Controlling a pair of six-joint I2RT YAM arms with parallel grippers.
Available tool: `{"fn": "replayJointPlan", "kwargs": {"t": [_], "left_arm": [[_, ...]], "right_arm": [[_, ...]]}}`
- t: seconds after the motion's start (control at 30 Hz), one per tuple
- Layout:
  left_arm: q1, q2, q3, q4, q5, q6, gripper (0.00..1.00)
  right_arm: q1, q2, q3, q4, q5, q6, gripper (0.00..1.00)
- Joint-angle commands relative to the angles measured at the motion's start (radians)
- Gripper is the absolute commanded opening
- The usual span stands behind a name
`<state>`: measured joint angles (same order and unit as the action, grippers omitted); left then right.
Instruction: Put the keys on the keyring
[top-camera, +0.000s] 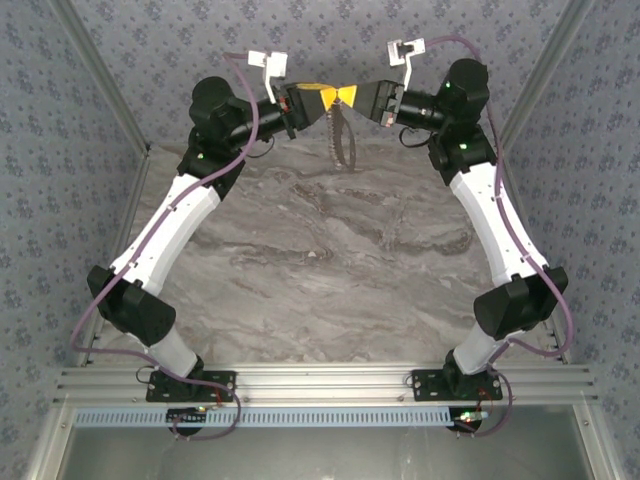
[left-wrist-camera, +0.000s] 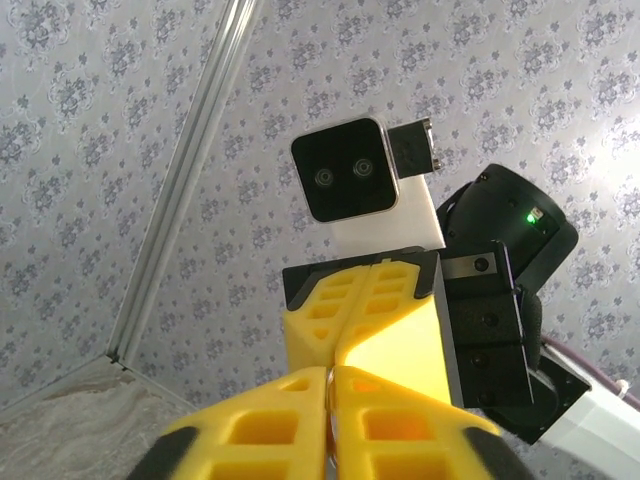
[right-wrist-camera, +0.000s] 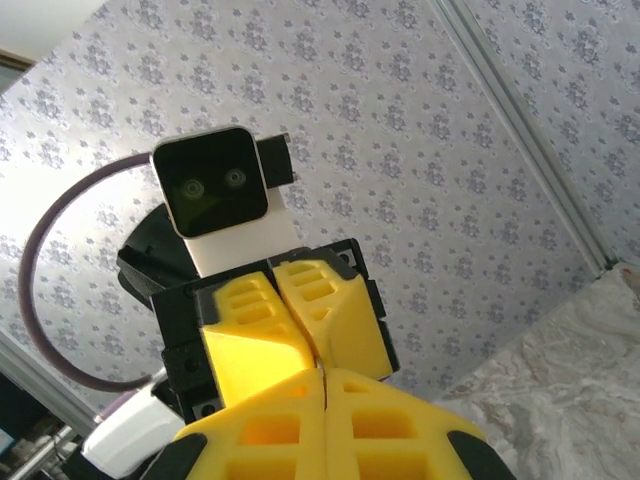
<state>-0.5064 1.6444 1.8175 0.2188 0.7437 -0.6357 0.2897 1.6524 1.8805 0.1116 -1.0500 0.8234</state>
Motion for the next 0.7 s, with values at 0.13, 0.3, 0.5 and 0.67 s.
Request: {"fn": "replayJointPlan", "kwargs": {"t": [0.13, 0.3, 0.5, 0.67], "left_arm": [[0.017, -0.024, 0.09, -0.113, 0.052, 0.117, 0.39], [0.036, -0.006, 0.158, -0.241, 0.121, 0.184, 0.43], [0.034, 0.056, 0.265, -0.391, 0.21, 0.24, 0.44], [0.014, 0.127, 0.379, -0.547, 0.262, 0.306, 0.44]], "right_arm": [[-0.012, -0.007, 0.225, -0.628, 0.099, -0.483, 0.0], [-0.021, -0.018, 0.266, -0.789, 0.164, -0.615, 0.0], [-0.028, -0.025, 0.269, -0.791, 0.145, -0.631, 0.0], [-0.021, -0.021, 0.263, -0.769, 0.124, -0.614, 0.0]]}}
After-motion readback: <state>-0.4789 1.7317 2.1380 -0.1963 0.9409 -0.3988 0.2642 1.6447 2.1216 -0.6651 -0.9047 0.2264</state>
